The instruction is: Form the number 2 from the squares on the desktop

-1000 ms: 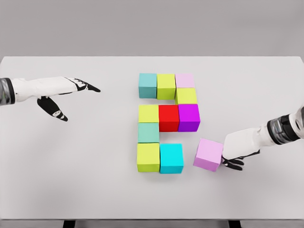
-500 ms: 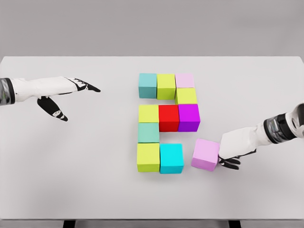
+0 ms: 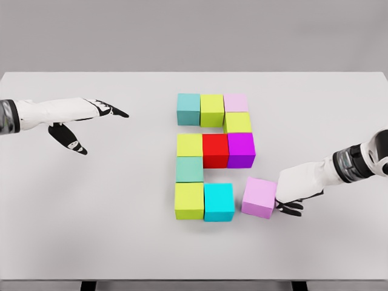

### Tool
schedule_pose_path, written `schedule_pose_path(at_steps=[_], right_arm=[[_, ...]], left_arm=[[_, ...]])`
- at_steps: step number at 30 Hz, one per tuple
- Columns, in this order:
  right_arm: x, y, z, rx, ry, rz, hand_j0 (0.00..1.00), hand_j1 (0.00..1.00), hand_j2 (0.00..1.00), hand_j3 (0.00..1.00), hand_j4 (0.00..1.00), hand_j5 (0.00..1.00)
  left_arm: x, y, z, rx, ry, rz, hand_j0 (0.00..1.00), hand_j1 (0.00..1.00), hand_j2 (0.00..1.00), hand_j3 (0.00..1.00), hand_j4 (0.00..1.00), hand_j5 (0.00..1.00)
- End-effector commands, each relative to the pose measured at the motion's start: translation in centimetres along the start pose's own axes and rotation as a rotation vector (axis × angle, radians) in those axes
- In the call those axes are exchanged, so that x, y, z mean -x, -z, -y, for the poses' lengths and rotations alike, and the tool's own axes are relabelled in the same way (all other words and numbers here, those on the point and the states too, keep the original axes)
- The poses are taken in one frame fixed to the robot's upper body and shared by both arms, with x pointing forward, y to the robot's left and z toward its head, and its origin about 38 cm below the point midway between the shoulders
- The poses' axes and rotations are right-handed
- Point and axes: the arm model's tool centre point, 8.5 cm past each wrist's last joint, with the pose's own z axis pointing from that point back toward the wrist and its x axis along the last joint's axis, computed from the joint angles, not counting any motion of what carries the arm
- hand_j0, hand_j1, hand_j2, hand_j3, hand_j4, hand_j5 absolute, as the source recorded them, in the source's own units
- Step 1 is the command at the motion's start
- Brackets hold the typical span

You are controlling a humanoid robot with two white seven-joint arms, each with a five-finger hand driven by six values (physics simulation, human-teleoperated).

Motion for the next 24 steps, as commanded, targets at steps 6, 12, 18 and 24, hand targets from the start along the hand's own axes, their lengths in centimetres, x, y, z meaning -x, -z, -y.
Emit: schedule_pose_path(at_steps=[6, 12, 18, 24], right_arm=[[0.3, -0.1, -0.1, 0.002, 0.009, -0.007, 0.1, 0.1, 0.1, 0.1, 0.1, 0.1], [0.9, -0.4, -0.4, -0.003, 0.024, -0.025, 0.1, 0.1, 0.1, 0.1, 0.1, 0.1], [1.5, -0.5, -0.7, -0.007, 0.038, -0.042, 0.1, 0.1, 0.1, 0.1, 0.1, 0.1], [1.8, -0.1, -0.5, -0.007, 0.036, -0.04, 0.1, 0.1, 0.1, 0.1, 0.1, 0.1]], left_arm=[[-0.1, 0.1, 0.0, -0.004, -0.006, 0.005, 1.0, 1.0, 1.0, 1.0, 1.0, 1.0], [-0.1, 0.1, 0.0, -0.004, -0.006, 0.005, 1.0, 1.0, 1.0, 1.0, 1.0, 1.0], [0.1, -0.2, -0.1, -0.004, -0.004, -0.003, 1.0, 1.0, 1.0, 1.0, 1.0, 1.0], [0.0, -0.2, 0.0, -0.001, -0.004, -0.002, 1.0, 1.0, 1.0, 1.0, 1.0, 1.0]])
